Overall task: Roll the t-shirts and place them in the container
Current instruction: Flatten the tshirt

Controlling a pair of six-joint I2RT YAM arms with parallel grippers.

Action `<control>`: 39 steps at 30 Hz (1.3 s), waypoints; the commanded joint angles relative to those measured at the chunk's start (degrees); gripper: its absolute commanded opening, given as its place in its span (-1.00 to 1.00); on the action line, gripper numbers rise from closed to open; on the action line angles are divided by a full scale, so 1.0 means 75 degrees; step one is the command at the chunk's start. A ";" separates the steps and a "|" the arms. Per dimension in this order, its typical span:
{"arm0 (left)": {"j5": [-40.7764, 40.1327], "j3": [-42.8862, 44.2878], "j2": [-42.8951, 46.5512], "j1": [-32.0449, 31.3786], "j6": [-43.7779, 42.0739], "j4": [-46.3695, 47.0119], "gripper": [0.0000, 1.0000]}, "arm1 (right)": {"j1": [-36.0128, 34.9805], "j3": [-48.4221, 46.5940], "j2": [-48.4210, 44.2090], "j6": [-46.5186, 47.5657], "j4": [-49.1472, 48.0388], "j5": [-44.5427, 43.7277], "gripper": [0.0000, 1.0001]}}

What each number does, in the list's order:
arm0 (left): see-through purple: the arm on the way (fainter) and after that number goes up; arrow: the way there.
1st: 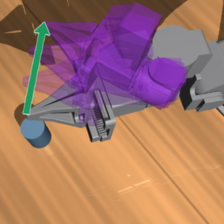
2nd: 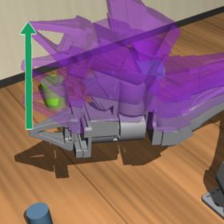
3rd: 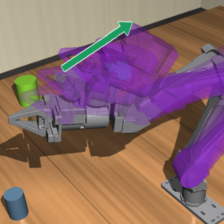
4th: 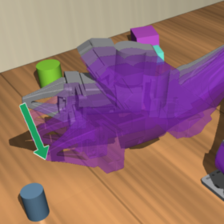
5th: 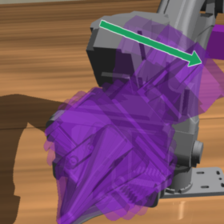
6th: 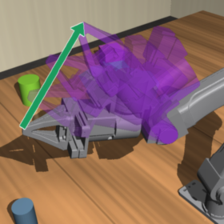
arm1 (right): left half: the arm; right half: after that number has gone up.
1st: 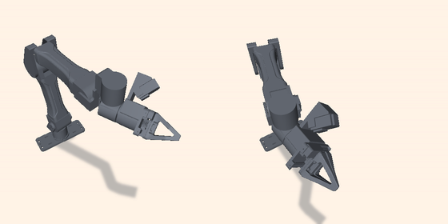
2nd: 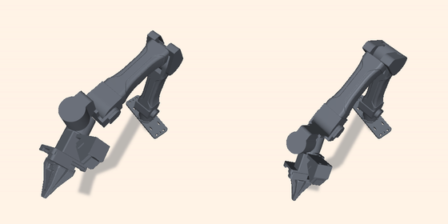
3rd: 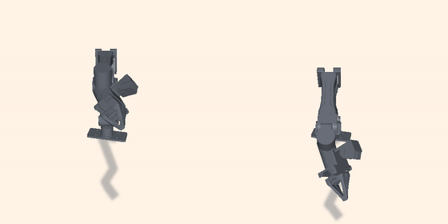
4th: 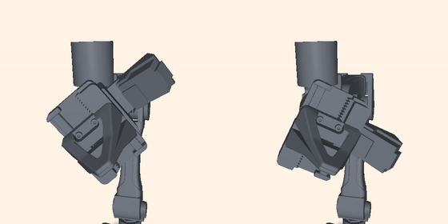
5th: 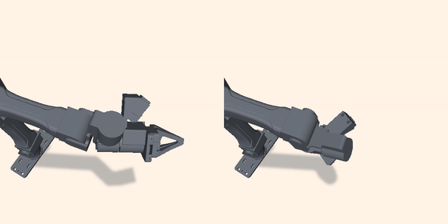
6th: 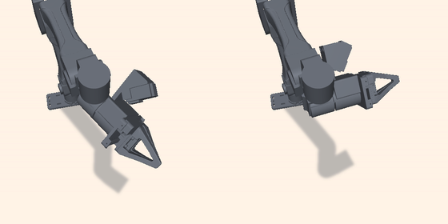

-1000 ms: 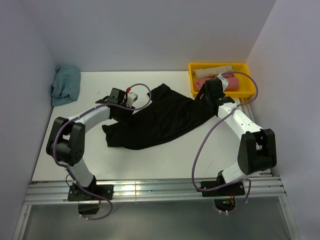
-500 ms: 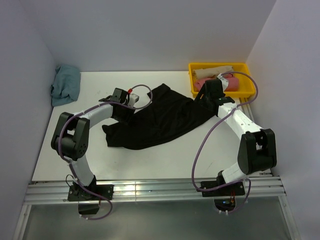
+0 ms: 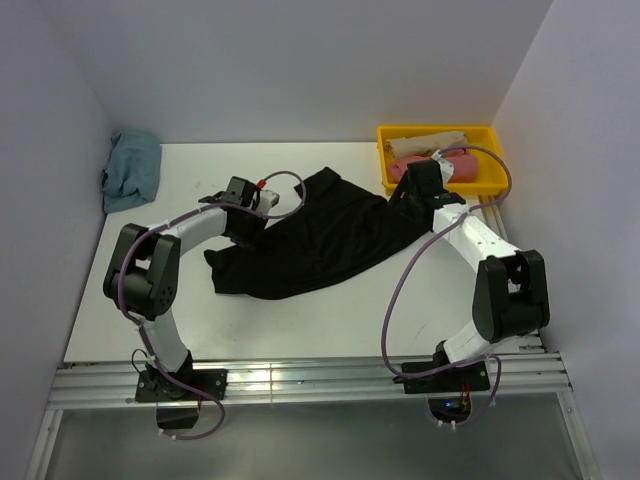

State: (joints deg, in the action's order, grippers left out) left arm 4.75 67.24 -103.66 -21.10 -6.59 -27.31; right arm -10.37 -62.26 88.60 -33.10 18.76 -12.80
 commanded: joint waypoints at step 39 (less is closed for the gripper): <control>0.0667 -0.0048 0.1540 -0.0081 -0.0563 -0.1152 -0.99 | -0.0891 -0.2304 0.3034 0.0523 0.0686 -0.0157 0.33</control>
State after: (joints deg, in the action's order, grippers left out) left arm 8.36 66.85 -94.63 -21.43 -9.89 -35.53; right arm -17.12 -78.30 110.10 -28.91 23.27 -12.86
